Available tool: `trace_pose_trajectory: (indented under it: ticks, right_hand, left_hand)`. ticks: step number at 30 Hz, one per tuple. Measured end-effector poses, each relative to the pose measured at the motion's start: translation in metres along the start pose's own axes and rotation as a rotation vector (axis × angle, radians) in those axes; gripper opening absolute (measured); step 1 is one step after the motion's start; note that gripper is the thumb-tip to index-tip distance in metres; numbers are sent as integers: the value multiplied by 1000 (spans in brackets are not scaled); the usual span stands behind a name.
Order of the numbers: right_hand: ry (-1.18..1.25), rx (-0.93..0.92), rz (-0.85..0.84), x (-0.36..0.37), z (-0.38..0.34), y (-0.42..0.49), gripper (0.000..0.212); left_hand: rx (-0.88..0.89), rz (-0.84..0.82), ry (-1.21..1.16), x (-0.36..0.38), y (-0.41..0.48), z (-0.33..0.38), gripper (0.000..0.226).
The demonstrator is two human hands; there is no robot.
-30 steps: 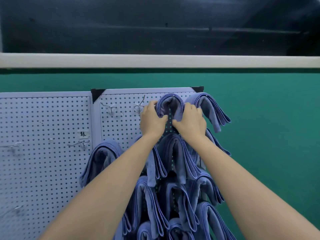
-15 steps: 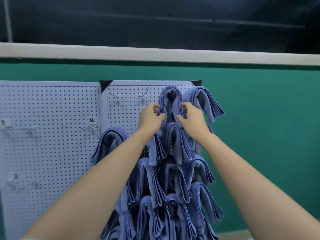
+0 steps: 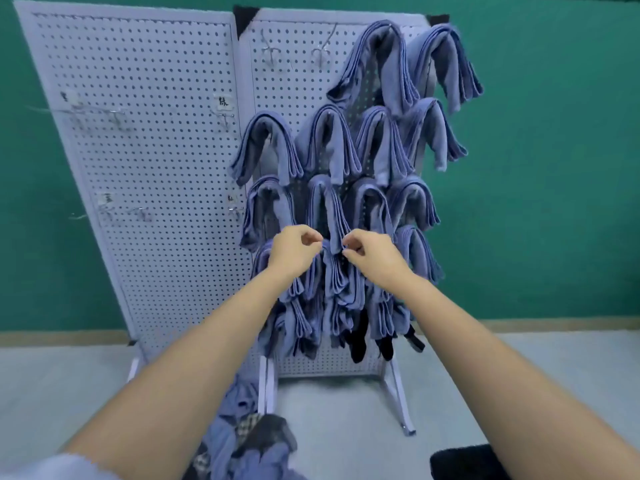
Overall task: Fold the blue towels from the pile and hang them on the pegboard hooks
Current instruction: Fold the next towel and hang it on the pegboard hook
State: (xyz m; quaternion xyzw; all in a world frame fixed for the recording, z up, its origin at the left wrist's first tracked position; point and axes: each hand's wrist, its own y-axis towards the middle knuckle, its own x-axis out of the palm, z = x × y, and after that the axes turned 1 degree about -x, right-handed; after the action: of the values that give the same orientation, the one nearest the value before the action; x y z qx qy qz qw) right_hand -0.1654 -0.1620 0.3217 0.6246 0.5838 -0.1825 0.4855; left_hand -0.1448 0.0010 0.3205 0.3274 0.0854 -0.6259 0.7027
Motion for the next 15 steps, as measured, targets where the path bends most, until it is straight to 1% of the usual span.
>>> trace_pose_trajectory:
  ticks: [9, 13, 15]
  right_hand:
    - [16, 151, -315, 147, 47, -75, 21]
    - [48, 241, -457, 216, 70, -111, 21]
    - [64, 295, -526, 250, 83, -129, 21]
  left_hand:
    - [-422, -198, 42, 53, -79, -172, 8]
    - [-589, -266, 73, 80, -114, -246, 17]
    - [-631, -326, 83, 95, -129, -277, 19]
